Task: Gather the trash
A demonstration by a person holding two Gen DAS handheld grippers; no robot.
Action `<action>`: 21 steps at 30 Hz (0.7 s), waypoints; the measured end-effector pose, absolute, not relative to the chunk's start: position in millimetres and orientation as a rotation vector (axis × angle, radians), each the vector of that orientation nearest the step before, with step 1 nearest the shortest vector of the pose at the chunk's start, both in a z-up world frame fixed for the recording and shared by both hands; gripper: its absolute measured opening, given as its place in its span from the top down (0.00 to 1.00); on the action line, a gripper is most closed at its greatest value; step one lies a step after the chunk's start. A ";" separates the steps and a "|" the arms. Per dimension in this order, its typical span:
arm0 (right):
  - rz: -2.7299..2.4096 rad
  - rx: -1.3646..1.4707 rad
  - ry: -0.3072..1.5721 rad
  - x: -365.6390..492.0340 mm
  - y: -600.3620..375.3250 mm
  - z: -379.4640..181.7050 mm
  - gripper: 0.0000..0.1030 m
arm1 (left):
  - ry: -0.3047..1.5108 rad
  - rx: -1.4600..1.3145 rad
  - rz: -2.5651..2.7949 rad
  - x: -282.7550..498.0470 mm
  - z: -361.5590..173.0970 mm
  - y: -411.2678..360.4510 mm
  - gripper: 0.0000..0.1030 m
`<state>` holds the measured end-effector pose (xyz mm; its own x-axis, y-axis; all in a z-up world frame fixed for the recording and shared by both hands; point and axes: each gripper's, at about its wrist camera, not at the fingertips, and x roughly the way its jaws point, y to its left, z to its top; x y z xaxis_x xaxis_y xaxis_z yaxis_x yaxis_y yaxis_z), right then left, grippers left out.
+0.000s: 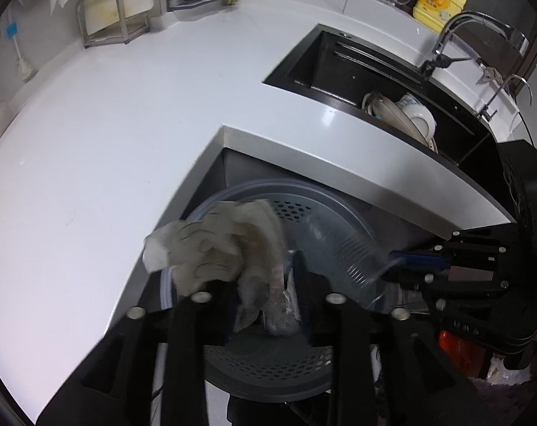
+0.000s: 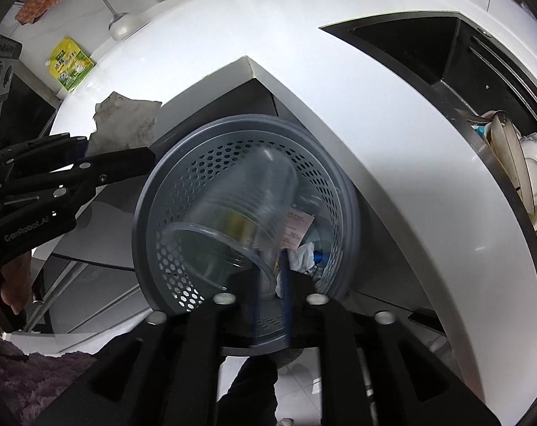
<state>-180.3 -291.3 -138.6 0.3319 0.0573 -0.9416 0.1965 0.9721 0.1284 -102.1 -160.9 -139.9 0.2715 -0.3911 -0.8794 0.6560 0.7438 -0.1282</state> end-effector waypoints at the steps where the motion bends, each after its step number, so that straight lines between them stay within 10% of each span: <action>1: -0.100 0.230 1.231 -179.9 -291.3 -138.0 0.67 | 1.083 0.285 -0.714 -101.0 -139.8 -160.7 0.70; 4: -0.106 0.217 1.222 -179.3 -290.4 -136.0 0.64 | 1.090 0.286 -0.714 -99.2 -140.9 -160.8 0.64; 8: -0.106 0.222 1.222 -178.6 -290.5 -135.9 0.64 | 1.071 0.254 -0.708 -98.5 -136.2 -157.9 0.30; 21: -0.110 0.225 1.206 -181.1 -290.3 -130.3 0.64 | 1.192 0.245 -0.772 -99.2 -147.7 -165.2 0.18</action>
<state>-181.1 -290.3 -130.3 0.3545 0.0348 -0.9344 0.2039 0.9724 0.1135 -99.2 -165.2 -147.7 0.1543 -0.4090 -0.8994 0.6537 0.7248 -0.2174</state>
